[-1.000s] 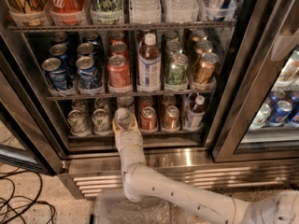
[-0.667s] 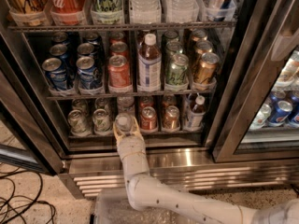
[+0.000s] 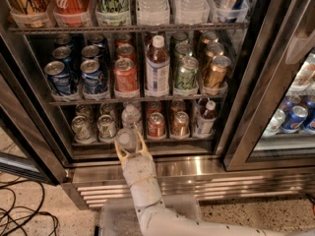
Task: Pick water bottle from bottom shelf of fridge
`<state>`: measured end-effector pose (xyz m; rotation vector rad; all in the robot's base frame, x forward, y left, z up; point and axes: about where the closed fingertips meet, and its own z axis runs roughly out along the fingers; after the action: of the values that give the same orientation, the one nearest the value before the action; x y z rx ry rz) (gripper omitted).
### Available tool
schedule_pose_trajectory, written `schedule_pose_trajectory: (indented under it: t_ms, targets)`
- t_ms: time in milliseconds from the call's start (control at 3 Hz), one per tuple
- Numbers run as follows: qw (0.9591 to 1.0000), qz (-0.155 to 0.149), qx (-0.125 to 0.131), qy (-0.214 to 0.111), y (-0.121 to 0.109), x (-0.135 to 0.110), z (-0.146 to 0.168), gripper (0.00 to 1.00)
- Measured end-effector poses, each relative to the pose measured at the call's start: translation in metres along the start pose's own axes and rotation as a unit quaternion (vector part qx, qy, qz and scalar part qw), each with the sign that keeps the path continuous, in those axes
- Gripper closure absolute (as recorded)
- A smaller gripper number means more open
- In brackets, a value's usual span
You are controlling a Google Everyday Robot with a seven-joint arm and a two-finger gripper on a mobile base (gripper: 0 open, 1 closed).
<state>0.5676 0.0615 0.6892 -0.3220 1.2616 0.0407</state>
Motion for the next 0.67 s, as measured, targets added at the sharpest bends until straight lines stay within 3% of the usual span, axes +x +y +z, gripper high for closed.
schedule_pose_trajectory:
  t_ms: [333, 667]
  targets:
    - [0.9988, -0.02, -0.014, -0.042, 0.007, -0.028, -0.025, 1.0]
    - [0.9956, -0.012, -0.064, -0.067, 0.005, -0.072, -0.055, 1.0]
